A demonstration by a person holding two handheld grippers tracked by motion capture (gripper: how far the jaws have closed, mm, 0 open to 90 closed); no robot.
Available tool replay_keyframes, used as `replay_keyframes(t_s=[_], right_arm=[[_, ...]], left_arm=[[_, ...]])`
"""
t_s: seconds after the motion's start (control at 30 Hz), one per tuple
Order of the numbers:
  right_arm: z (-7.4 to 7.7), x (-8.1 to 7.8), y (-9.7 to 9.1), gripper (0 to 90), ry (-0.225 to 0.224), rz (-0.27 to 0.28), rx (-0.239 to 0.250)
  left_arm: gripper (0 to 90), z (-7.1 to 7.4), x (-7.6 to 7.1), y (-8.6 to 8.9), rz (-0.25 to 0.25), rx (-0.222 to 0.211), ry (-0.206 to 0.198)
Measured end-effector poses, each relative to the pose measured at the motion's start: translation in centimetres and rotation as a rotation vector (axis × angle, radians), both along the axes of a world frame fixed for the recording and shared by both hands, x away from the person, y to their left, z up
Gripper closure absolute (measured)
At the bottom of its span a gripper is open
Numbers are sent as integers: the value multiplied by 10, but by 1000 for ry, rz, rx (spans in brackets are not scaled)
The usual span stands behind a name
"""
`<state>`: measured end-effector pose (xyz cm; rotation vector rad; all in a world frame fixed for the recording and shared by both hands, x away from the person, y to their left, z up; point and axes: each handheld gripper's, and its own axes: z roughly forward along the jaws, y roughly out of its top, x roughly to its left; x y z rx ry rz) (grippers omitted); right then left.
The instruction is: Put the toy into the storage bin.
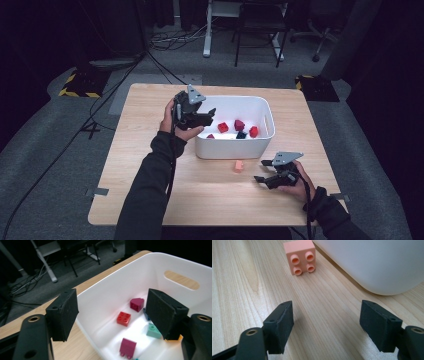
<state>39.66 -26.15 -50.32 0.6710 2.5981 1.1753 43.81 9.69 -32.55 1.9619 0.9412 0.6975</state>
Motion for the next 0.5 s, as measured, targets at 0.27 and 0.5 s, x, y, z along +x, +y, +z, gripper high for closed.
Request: replay_keyframes(t_s=[0.27,0.5], right_arm=[[0,0,0,275,0,0,0],[0,0,0,275,0,0,0]], left_arm=[[195,-10,-12,34,47,15,22],[186,-32,-26,43,44,64,60]])
